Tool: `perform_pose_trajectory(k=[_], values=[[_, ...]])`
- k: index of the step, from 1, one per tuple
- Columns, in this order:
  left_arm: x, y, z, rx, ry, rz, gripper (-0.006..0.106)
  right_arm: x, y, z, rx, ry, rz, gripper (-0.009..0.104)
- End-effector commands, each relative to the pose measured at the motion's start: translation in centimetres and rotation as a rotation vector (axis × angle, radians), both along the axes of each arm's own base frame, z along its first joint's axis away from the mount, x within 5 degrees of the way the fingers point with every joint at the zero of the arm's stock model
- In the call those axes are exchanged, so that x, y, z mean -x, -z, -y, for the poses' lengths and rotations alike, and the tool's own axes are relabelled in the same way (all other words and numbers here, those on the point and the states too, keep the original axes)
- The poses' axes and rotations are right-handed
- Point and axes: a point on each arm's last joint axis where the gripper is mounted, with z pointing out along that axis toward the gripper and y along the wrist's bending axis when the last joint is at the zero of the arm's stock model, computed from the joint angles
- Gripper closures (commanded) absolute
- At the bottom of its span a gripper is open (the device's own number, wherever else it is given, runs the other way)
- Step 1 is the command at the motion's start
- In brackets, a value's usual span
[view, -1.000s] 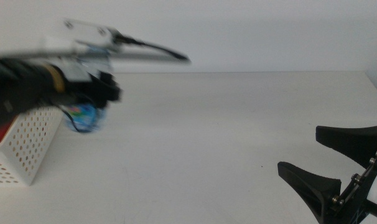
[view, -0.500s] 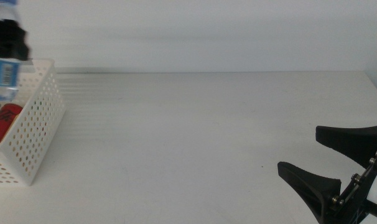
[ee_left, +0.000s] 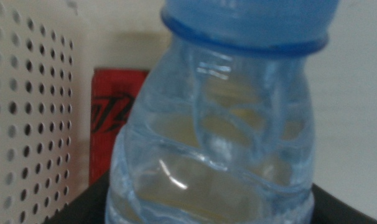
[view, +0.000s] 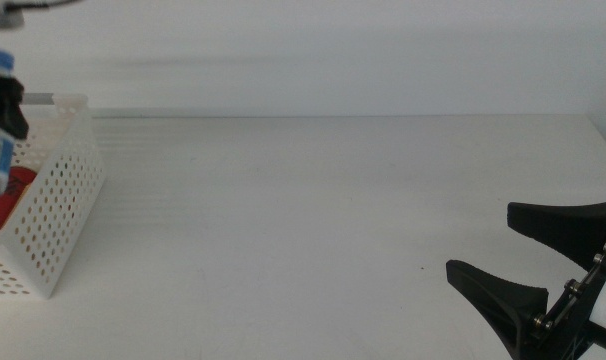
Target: Use arms to grab the bottles and put them into the dustbin to the left of the table.
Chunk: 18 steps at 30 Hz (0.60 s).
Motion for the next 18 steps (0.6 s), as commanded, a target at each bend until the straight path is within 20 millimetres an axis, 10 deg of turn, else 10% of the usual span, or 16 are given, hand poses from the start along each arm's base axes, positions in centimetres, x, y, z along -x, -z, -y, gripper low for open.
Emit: perform_pose_trajectory(k=[1,11,18], values=[[-0.1,-2.1,-0.3,0.002,-0.022,0.100,0.105,-0.2,-1.6,0.0,-0.063,0.003,0.090,0.019],[-2.7,4.0,-1.4,-0.001,-0.017,-0.046,0.100,-0.2,-1.6,0.0,-0.063,0.003,0.090,0.019],[-3.1,5.5,-1.6,0.001,-0.015,-0.086,0.054,-0.2,-1.6,0.0,-0.063,0.003,0.090,0.019]])
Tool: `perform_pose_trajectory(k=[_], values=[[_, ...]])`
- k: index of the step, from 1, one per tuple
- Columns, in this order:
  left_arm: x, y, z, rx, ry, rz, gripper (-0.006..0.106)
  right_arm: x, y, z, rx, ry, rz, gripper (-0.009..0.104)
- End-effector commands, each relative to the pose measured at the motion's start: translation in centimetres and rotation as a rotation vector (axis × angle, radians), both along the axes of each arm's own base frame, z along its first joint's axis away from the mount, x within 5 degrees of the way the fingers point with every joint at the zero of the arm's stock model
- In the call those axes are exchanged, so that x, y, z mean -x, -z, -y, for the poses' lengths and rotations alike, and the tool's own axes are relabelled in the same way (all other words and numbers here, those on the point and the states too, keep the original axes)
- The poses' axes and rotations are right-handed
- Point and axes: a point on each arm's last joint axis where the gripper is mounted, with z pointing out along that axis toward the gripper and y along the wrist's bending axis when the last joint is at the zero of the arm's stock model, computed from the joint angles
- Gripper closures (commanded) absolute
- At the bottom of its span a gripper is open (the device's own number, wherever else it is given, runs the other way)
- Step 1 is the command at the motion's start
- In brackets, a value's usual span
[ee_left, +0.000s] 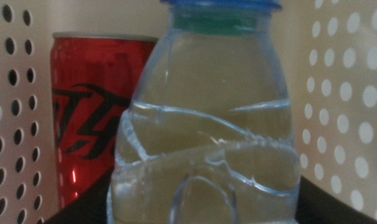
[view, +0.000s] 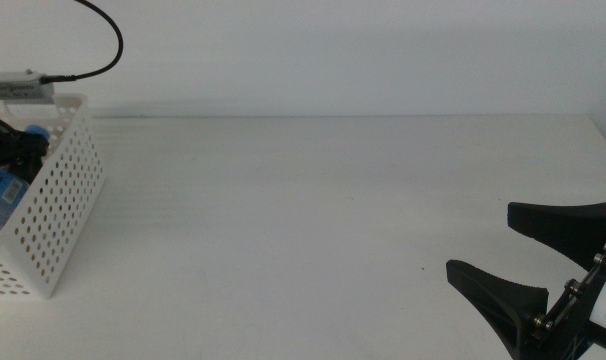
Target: Use arms to grab the bottles and put them into the dustbin to the left of the table.
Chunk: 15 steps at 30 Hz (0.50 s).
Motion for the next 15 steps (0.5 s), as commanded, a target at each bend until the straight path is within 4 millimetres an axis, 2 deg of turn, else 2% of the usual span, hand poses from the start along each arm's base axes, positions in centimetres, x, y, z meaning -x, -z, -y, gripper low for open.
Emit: perform_pose_trajectory(k=[1,4,5,9,15], values=[[0.2,-3.2,0.2,-0.011,-0.009,0.092,0.043,-0.2,-1.6,0.0,-0.063,0.003,0.090,0.019],[0.3,-3.4,0.1,-0.030,-0.004,0.089,0.013,-0.2,-1.6,0.0,-0.063,0.003,0.090,0.019],[0.3,-3.6,0.1,-0.028,-0.006,0.088,0.010,-0.2,-1.6,0.0,-0.063,0.003,0.090,0.019],[0.6,-5.3,0.5,-0.006,-0.005,0.101,0.010,-0.2,-1.6,0.0,-0.063,0.003,0.090,0.019],[2.4,-9.4,1.7,0.027,-0.012,0.196,0.010,-0.2,-1.6,0.0,-0.063,0.003,0.090,0.019]])
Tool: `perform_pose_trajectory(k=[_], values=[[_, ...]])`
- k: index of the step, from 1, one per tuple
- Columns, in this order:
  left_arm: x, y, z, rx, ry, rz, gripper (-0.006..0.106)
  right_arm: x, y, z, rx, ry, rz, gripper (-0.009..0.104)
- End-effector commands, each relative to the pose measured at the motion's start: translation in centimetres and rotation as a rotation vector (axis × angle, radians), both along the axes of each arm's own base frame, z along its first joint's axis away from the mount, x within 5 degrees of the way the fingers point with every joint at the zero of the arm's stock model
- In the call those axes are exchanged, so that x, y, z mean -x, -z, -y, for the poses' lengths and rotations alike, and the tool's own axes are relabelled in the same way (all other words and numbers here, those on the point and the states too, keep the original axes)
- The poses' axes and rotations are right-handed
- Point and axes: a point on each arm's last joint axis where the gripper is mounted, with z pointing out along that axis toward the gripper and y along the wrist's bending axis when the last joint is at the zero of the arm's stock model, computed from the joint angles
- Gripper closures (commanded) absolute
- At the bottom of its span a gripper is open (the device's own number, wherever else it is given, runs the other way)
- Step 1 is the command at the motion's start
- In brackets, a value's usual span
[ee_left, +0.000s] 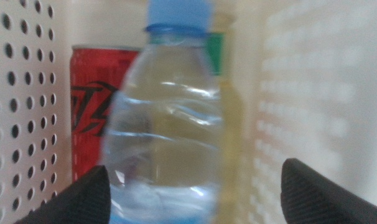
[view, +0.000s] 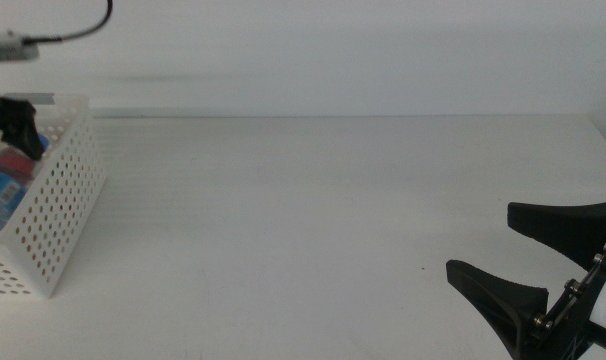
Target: Use arms to grab the bottles and put them into the dustbin to the left of the table.
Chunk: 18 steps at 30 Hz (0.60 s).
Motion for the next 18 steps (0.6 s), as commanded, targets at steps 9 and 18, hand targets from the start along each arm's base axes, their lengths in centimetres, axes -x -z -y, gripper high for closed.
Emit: perform_pose_trajectory(k=[9,18], values=[[7.0,-8.4,5.7,0.059,-0.027,0.273,0.010,-0.2,-1.6,0.0,-0.063,0.003,0.090,0.019],[13.8,-14.5,10.4,0.080,0.102,0.546,0.010,-0.2,-1.6,0.0,-0.063,0.003,0.090,0.019]])
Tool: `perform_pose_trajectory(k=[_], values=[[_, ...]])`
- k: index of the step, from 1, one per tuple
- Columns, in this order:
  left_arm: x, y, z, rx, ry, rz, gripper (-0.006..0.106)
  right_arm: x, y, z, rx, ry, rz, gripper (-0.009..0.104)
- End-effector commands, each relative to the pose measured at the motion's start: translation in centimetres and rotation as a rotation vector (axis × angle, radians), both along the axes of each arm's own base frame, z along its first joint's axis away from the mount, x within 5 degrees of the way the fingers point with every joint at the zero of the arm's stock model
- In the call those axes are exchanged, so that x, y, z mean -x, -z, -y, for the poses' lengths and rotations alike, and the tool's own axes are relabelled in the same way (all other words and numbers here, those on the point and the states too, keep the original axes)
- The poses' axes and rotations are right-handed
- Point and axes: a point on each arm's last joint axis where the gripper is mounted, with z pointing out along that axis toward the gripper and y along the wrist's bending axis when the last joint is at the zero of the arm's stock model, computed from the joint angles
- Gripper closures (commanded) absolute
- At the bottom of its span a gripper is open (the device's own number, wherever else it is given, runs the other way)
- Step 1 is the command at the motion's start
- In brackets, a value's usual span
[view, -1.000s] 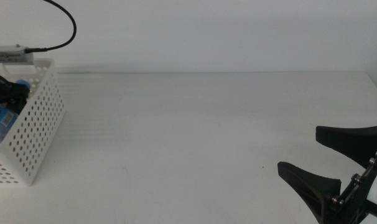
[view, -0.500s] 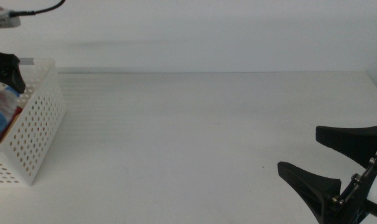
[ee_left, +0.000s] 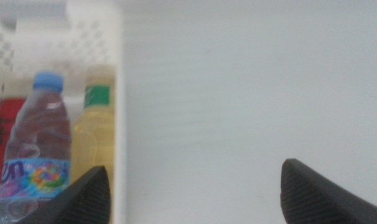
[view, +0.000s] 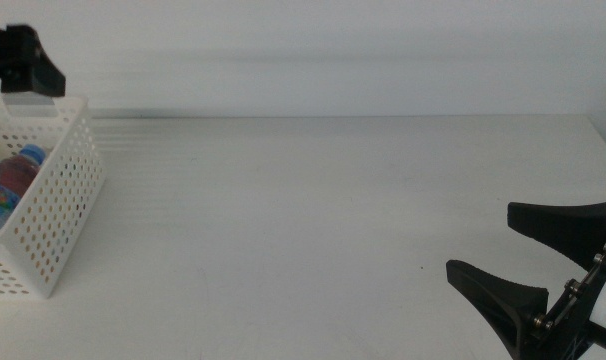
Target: Use arms to grab the bottles and put them into the dustbin to the left of the table.
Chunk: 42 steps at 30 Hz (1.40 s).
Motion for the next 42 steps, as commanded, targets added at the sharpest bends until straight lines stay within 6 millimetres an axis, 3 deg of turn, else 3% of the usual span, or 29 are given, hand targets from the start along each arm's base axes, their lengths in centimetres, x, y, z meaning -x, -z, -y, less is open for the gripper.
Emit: perform_pose_trajectory(k=[1,8,13,24,35,42], values=[[2.2,-3.3,1.2,0.013,0.029,0.158,0.010,-0.2,-1.6,0.0,-0.063,0.003,0.090,0.019],[7.0,-6.3,3.5,0.014,0.085,0.438,0.010,-0.2,-1.6,0.0,-0.064,0.003,0.089,0.019],[10.1,-5.3,4.0,0.045,0.072,0.584,0.010,-0.2,-1.6,0.0,-0.064,0.003,0.089,0.019],[15.9,-1.7,2.9,0.044,-0.008,0.677,0.010,-0.2,-1.6,0.0,-0.064,0.003,0.089,0.019],[16.9,-1.7,2.7,0.040,-0.016,0.710,0.010,-0.2,-1.6,0.0,-0.064,0.003,0.089,0.019],[16.9,-1.7,2.7,0.040,-0.016,0.710,0.010,1.7,-2.6,1.7,-0.132,0.014,0.172,0.019]])
